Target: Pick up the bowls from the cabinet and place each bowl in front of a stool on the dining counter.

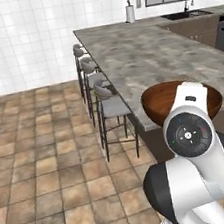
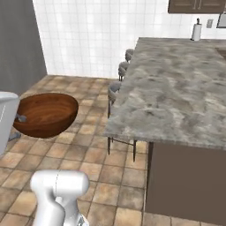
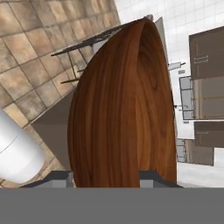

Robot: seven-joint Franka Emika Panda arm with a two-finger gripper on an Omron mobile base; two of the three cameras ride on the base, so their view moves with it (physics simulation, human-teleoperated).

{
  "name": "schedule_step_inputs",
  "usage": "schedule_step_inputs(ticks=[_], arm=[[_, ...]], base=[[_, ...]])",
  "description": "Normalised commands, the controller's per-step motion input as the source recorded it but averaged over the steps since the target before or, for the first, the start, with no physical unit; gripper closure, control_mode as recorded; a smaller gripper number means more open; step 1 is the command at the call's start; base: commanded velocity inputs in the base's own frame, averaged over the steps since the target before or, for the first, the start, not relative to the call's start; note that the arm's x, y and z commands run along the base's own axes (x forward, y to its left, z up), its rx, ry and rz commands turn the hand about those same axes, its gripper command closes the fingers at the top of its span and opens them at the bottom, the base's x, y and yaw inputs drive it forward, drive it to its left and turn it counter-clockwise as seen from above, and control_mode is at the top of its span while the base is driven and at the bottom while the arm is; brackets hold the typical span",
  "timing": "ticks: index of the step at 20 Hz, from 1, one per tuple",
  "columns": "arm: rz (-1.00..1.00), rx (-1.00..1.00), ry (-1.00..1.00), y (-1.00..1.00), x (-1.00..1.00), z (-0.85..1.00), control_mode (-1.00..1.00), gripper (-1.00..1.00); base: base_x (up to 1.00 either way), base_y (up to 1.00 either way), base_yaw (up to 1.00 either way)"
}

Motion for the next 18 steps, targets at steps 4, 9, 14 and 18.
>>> schedule_step_inputs(ticks=[4, 9, 14, 18], arm=[[0.0, 0.0, 0.0, 0.0, 0.0, 0.0, 1.0, 1.0], [0.0, 0.0, 0.0, 0.0, 0.0, 0.0, 1.0, 1.0], [0.0, 0.0, 0.0, 0.0, 0.0, 0.0, 1.0, 1.0], [0.0, 0.0, 0.0, 0.0, 0.0, 0.0, 1.0, 1.0]], base=[[0.49, 1.0, -0.26], [0.79, 1.0, -0.32], [0.69, 1.0, -0.47], [0.53, 1.0, -0.54]])
